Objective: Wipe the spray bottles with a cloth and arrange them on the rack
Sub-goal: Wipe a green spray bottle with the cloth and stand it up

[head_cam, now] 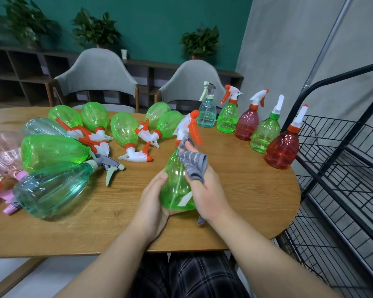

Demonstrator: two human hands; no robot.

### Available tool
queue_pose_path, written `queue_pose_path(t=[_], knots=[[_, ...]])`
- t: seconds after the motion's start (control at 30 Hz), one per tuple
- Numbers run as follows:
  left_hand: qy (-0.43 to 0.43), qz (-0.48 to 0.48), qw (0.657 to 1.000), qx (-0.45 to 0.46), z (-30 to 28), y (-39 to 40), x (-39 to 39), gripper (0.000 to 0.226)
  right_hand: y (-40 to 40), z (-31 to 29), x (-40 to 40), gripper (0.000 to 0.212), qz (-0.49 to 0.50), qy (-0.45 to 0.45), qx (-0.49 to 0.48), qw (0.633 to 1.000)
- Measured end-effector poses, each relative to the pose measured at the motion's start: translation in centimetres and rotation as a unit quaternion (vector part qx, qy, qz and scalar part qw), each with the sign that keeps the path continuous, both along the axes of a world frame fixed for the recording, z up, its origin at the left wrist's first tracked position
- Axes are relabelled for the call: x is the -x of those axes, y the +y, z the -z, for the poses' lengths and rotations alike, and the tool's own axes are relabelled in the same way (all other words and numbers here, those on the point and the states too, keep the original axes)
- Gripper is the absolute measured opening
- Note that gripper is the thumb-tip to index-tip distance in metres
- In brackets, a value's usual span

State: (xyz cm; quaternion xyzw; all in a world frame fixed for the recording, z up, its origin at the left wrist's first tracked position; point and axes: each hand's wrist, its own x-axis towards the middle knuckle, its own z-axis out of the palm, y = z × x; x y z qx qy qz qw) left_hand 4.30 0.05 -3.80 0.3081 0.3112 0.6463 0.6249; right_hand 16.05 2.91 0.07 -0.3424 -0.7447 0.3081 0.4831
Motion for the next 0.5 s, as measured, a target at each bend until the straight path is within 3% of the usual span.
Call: queue_pose_path(t=[0.1, 0.17, 0.5], knots=[[0.009, 0.003, 1.0, 0.011, -0.1, 0.0, -0.1, 0.04, 0.1, 1.0, -0.7, 0.039, -0.008, -0.005, -0.014, 1.0], [0.009, 0.009, 1.0, 0.019, -0.1, -0.1, -0.2, 0.053, 0.0, 1.3, -1.2, 0.035, -0.022, 0.005, -0.01, 1.0], [0.033, 0.014, 0.999, 0.009, 0.0, -0.1, 0.1, 0.068, -1.0, 2.6, -2.0, 0.038, -0.081, 0.05, -0.106, 0.99]])
